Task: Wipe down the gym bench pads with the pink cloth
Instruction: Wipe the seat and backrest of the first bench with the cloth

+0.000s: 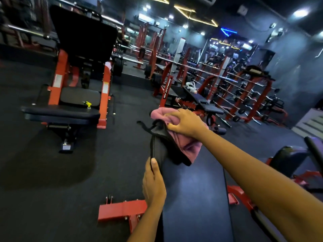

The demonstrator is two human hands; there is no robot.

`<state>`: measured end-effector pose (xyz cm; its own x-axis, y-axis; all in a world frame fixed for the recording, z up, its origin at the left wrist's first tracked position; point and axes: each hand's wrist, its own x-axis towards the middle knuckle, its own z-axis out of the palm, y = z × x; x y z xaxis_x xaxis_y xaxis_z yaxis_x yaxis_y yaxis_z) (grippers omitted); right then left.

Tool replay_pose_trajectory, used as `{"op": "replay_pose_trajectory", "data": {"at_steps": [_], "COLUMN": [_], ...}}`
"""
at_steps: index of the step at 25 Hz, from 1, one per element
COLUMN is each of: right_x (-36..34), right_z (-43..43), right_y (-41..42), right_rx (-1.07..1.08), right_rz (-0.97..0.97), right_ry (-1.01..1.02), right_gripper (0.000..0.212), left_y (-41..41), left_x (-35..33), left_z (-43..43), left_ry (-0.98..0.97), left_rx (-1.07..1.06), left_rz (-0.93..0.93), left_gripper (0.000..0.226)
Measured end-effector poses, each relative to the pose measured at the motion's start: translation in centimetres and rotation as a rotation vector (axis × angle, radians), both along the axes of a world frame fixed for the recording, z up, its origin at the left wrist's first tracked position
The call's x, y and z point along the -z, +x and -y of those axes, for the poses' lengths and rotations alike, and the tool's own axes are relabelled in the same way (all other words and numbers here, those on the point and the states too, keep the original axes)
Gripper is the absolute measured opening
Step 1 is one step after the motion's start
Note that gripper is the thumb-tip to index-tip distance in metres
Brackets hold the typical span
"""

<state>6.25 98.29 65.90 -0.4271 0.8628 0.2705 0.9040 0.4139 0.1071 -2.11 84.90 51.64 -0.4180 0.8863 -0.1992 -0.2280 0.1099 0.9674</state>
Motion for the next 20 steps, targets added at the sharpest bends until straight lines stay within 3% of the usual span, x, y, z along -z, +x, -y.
{"op": "replay_pose_trajectory", "data": {"at_steps": [6,9,15,17,20], "right_x": [2.0,3.2,6.3,7.9,10.8], "right_z": [-0.5,0.5,9.7,14.8,21.9], "right_y": [10.2,11.4,9.7,8.1,5.9], "right_rx": [0.273,0.374,0.523,0.517,0.54], "right_rz": [-0.357,-0.555,-0.788,-0.769,-0.746], "right_ry": [-0.013,0.036,0.055,-0.014,-0.098], "right_gripper": [0.058,0.045,0.051,0.051,0.051], "left_y": [0.3,0.4,0.5,-0.1,-3.2], "left_x": [0.7,0.6,-1.0,-1.5,-0.9], "left_z": [-1.1,-0.8,-0.1,0.8,3.1], "left_ry": [-0.012,-0.002,-0.058,-0.035,-0.009], "left_rx": [-0.071,-0.093,-0.014,0.078,0.399], "left_rz": [-0.252,-0.27,-0.272,-0.238,-0.205], "left_gripper": [0.057,0.053,0.054,0.054,0.055]}}
